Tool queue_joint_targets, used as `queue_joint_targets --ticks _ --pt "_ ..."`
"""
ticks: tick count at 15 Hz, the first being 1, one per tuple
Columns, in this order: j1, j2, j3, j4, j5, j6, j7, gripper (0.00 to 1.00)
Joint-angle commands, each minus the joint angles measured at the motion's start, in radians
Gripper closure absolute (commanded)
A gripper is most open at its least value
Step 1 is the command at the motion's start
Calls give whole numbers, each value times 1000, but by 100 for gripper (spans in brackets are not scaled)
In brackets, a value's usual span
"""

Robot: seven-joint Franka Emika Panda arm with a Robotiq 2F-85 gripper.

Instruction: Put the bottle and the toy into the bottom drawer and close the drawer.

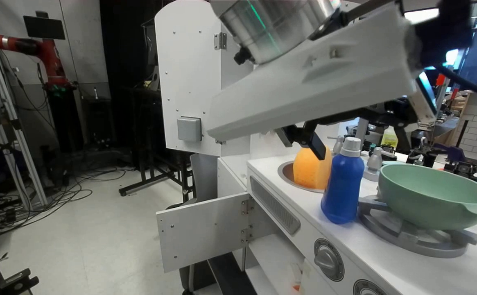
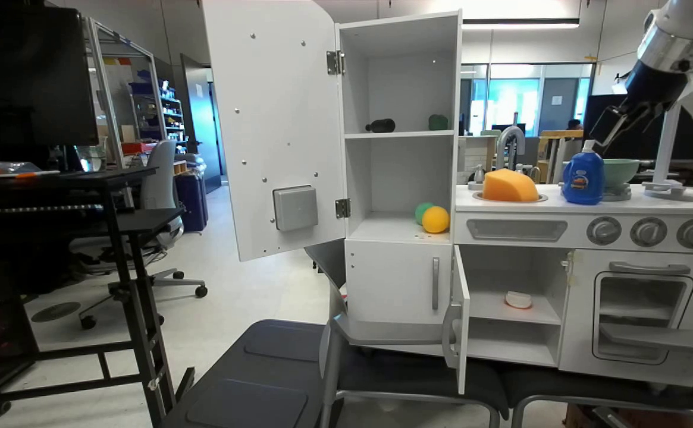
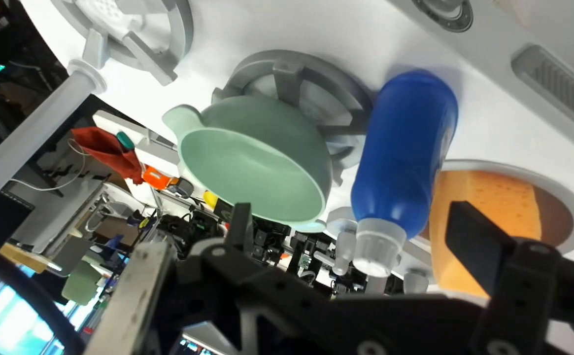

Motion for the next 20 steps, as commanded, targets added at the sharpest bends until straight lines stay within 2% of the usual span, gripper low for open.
queue_joint_targets --ticks 1,2,5,16,18,20 --pt "-118 60 61 132 -1 200 54 0" --pt "-154 62 92 149 10 198 42 0" --pt "-201 84 137 198 -5 200 60 0" --pt "-278 140 227 339 -22 195 86 0" --pt "-319 133 261 350 -12 189 51 0" --pt "-326 132 272 362 -18 188 59 0"
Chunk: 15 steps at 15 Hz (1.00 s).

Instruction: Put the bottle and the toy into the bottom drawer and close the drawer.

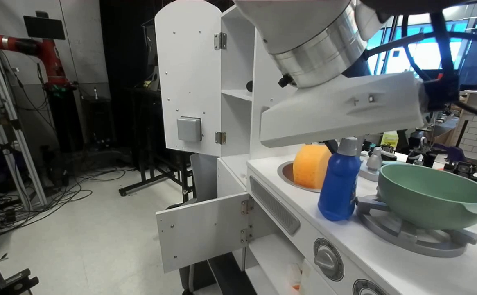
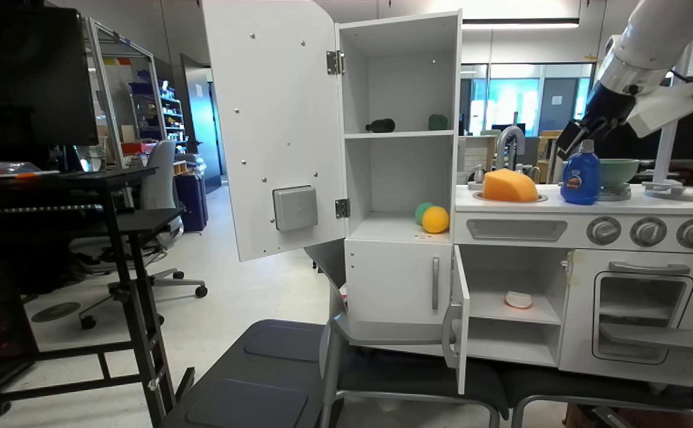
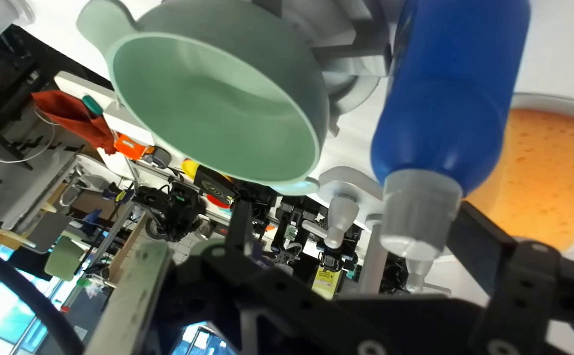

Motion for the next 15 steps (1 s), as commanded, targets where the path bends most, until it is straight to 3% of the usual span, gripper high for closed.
queue_joint_targets --ticks 1,5,10,15 --pt "-70 22 24 83 -14 182 1 0" --pt "-44 -14 35 59 -30 164 6 0" --pt "-42 -75 98 1 -31 140 -38 0" --pt "-14 -164 76 -95 -112 165 -28 0"
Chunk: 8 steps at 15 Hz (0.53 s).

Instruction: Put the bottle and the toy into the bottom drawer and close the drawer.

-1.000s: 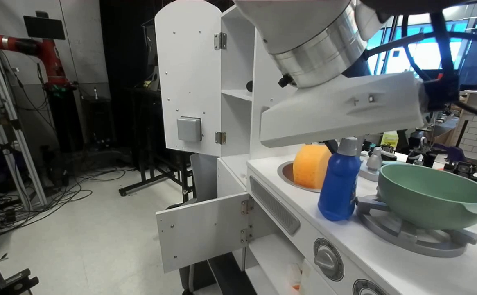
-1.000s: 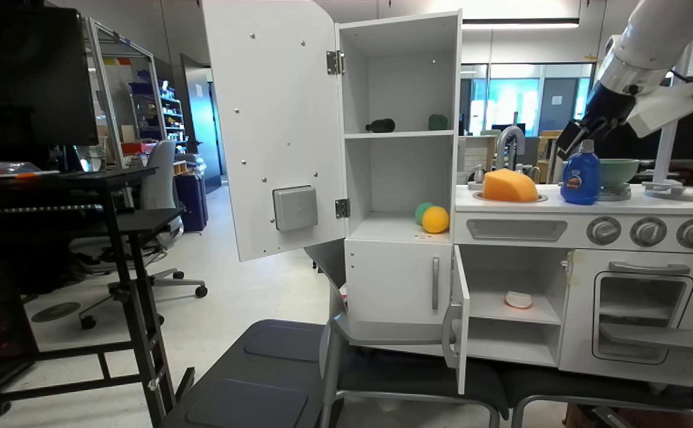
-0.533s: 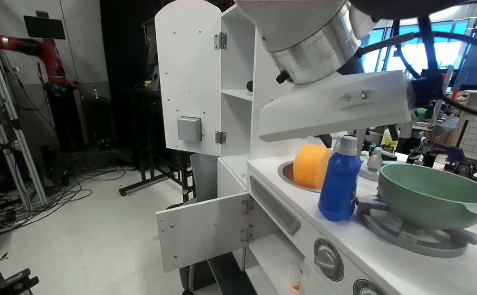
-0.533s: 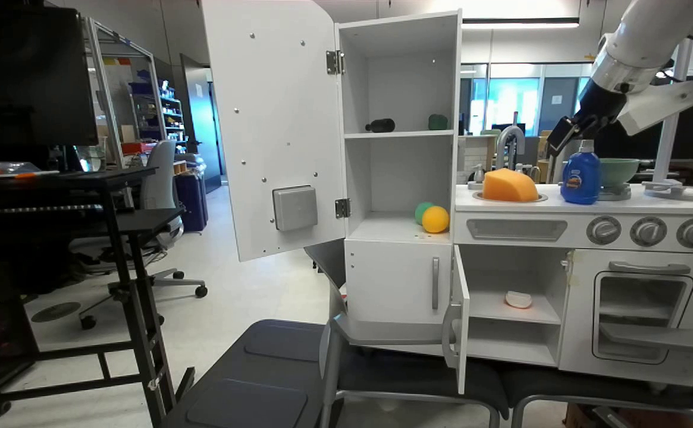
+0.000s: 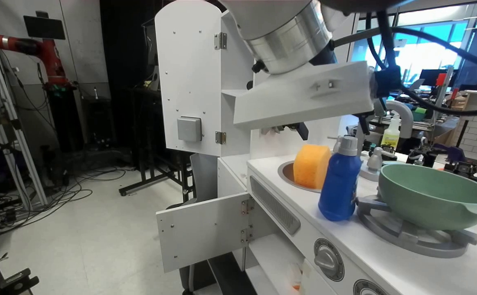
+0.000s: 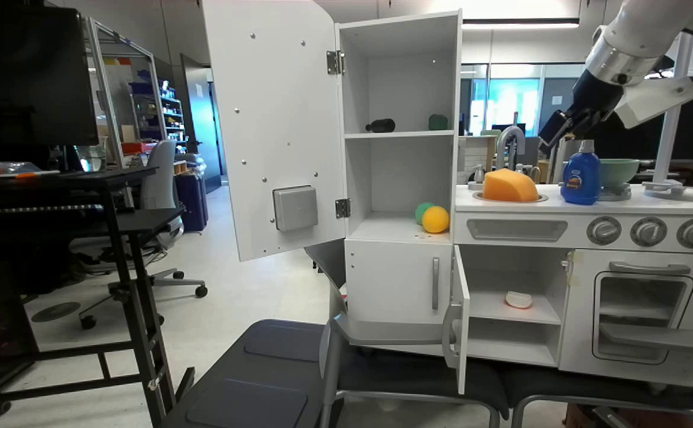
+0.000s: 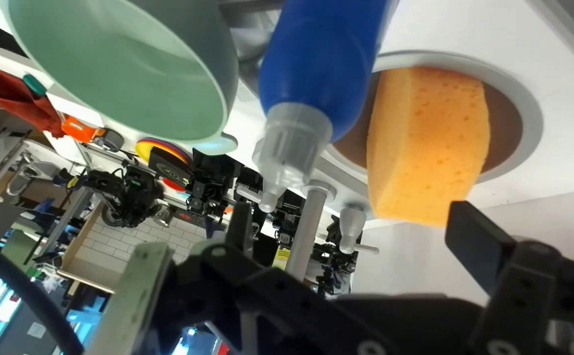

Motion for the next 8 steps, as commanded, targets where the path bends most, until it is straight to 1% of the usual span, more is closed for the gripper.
queue_joint_targets --ticks 1,3,5,6,8 --pt "2 -84 -29 -71 -90 165 -4 0" --pt "35 -109 -62 -96 -153 174 33 0" --pt "11 -114 -48 -102 -177 176 15 0" --pt "19 -108 -58 -95 -193 185 31 0" --pt "2 -103 -47 -98 -208 184 21 0"
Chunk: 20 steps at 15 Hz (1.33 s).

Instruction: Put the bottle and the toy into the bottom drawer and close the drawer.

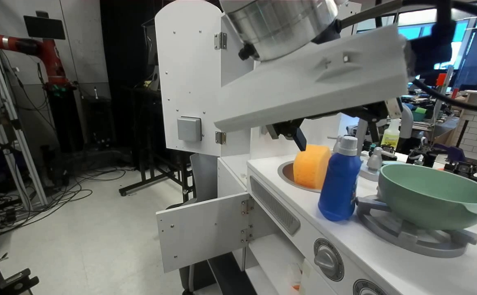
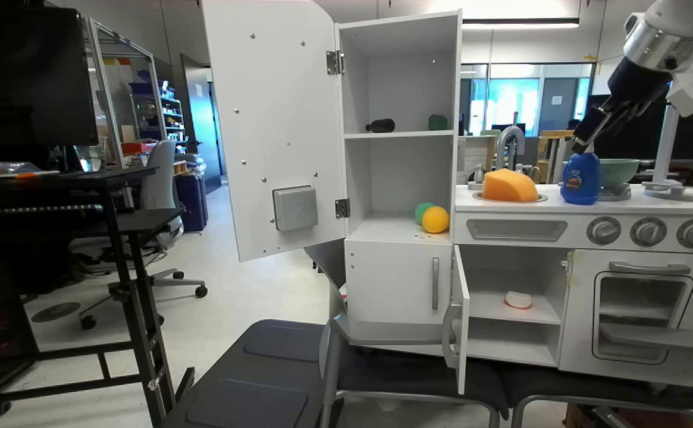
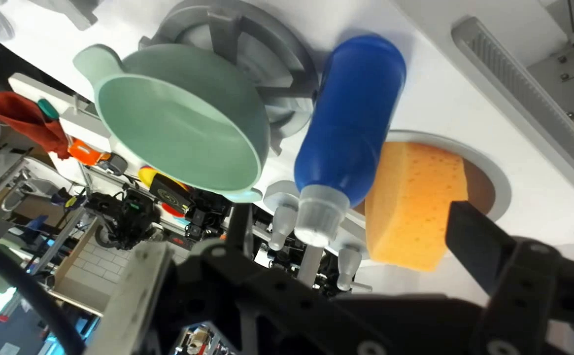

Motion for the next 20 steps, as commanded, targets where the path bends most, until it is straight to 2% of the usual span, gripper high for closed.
queue_joint_targets --ticks 1,6,20 --pt "4 20 -43 32 -61 190 36 0" --pt "-24 67 -9 53 -60 181 25 0" --pt "-18 204 -16 117 -92 200 84 0"
